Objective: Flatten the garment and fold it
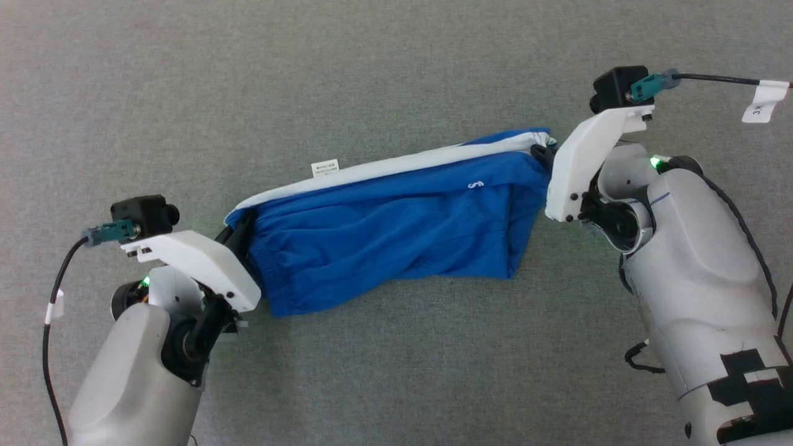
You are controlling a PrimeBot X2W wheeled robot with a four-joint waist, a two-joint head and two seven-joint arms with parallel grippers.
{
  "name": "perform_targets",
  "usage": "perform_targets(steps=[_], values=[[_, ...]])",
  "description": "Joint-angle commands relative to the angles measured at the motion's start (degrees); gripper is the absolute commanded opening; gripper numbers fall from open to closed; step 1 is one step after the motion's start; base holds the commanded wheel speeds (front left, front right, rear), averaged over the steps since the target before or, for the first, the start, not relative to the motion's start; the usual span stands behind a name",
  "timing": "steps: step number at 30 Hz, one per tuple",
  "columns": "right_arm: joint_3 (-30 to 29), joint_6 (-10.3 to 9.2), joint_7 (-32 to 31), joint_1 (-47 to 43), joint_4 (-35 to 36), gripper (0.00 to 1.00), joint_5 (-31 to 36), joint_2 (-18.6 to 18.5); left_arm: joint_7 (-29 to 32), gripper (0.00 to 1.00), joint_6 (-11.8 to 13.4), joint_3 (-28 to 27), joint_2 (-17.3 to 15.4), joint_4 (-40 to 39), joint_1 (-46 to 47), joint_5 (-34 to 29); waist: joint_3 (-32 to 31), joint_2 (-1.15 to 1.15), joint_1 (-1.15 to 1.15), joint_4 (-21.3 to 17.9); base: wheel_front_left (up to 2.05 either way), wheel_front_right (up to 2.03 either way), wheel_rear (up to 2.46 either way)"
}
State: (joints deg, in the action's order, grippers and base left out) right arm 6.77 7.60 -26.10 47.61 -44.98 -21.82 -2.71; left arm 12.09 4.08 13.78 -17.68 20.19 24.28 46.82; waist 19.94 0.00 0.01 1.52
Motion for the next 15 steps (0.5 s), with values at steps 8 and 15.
perform_targets(steps=[8,15], values=[[1.66,-0.11,6.35,0.69,-1.52,1.0,-3.32,-0.17,-2.28,1.0,0.81,-1.8,-0.5,-0.64,-1.88,0.64,-4.22,0.0,-0.01,-0.27,0.0,0.0,0.0],[-1.87,-0.11,10.5,-5.94,2.62,1.0,2.84,-0.7,-9.65,1.0,2.08,-1.03,-3.32,-6.95,-7.29,-5.45,-10.11,0.0,-0.01,-0.61,0.0,0.0,0.0]])
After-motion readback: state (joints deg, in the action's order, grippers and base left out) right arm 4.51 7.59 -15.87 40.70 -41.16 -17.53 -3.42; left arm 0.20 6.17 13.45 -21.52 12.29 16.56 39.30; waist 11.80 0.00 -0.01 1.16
